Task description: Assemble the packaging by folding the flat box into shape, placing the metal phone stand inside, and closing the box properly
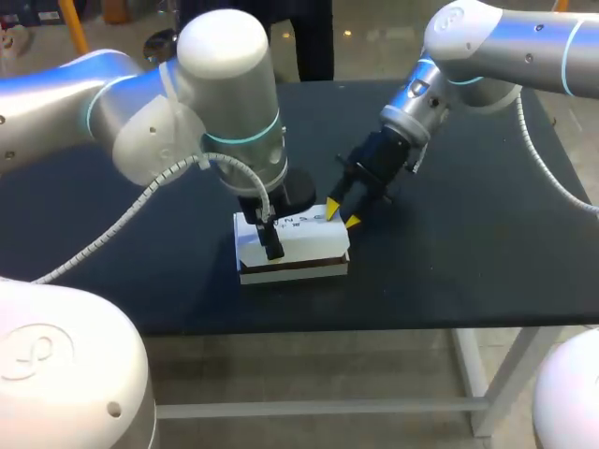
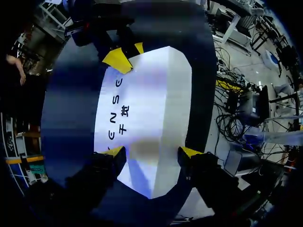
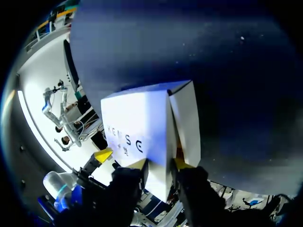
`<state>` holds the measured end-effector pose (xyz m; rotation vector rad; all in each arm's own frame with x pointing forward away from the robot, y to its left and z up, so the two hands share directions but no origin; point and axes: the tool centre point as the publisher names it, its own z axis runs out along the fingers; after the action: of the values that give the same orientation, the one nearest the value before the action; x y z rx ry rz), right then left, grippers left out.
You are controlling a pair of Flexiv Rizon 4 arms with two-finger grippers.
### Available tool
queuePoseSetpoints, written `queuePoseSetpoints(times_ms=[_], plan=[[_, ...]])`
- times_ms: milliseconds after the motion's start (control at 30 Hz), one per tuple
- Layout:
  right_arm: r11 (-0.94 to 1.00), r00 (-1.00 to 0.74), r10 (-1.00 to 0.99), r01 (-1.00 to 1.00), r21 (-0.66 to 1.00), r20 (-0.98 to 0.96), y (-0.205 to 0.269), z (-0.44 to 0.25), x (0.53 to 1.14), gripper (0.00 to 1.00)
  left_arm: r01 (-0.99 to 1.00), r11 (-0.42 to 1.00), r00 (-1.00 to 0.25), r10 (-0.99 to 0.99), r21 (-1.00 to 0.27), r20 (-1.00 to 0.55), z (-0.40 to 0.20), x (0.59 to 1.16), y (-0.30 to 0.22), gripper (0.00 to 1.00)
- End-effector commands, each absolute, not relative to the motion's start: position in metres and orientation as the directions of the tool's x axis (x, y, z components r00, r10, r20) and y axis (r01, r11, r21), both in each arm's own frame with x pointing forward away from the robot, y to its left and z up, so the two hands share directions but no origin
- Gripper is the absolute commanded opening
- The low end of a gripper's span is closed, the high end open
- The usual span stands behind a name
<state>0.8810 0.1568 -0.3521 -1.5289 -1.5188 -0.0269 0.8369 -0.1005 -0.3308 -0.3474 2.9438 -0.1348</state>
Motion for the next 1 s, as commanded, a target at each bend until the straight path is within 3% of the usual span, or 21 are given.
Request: queuePoseSetpoints(times_ms=[33,267,333,400,600,1000], plan=[[0.220,0.229,0.766,0.785,-0.579,0.601,0.158,-0.352,0.881,0.35,-0.228,0.969,-0.945,-0.245,-0.099,-0.218,-0.332,0.833,-0.104,0.73],[0.220,0.229,0.766,0.785,-0.579,0.601,0.158,-0.352,0.881,0.34,-0.238,0.968,-0.928,-0.251,-0.082,-0.276,-0.334,0.837,-0.110,0.67],[0.220,0.229,0.766,0.785,-0.579,0.601,0.158,-0.352,0.881,0.34,-0.242,0.967,-0.924,-0.254,-0.079,-0.286,-0.334,0.838,-0.111,0.62],[0.220,0.229,0.766,0.785,-0.579,0.601,0.158,-0.352,0.881,0.33,-0.244,0.967,-0.920,-0.256,-0.075,-0.296,-0.335,0.840,-0.112,0.48],[0.220,0.229,0.766,0.785,-0.579,0.601,0.158,-0.352,0.881,0.33,-0.245,0.967,-0.911,-0.252,-0.061,-0.326,-0.338,0.841,-0.115,0.38],[0.220,0.229,0.766,0.785,-0.579,0.601,0.158,-0.352,0.881,0.34,-0.215,0.976,-0.897,-0.215,-0.044,-0.387,-0.341,0.838,-0.115,0.35]])
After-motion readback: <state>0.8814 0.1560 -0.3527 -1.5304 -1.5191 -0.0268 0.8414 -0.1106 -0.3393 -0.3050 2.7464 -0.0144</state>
